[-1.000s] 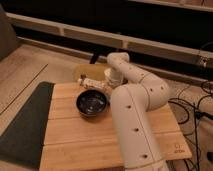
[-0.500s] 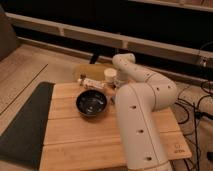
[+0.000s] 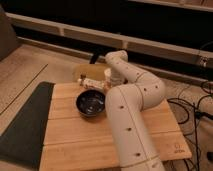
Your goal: Wipe the white sponge on the table
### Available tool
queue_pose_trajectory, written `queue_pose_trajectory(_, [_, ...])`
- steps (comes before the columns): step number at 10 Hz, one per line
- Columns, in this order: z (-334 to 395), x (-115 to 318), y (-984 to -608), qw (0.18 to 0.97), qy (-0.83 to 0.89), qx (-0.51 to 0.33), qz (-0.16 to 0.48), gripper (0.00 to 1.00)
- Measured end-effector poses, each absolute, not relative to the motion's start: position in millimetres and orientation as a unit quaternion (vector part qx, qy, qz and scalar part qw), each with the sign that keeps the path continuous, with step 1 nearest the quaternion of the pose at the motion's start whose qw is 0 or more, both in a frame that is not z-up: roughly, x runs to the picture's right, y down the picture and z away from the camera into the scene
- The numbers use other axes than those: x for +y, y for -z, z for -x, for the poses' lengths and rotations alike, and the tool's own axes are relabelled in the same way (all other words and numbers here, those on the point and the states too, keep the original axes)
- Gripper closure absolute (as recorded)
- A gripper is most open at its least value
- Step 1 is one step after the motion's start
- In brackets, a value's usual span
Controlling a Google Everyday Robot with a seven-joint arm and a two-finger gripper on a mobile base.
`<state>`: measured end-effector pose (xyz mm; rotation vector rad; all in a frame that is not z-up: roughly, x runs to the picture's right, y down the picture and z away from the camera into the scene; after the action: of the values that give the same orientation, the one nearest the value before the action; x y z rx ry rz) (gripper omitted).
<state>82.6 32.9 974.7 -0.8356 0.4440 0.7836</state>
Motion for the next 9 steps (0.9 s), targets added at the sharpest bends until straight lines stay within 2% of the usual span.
queue_pose_trajectory(5, [-46.1, 36.4, -982.2, 0.824, -0.341, 0.183, 0.413, 1.00])
queue_pose_trajectory(9, [-52.1, 56.0, -969.5, 0.813, -0.340, 0.194, 0.431, 1.00])
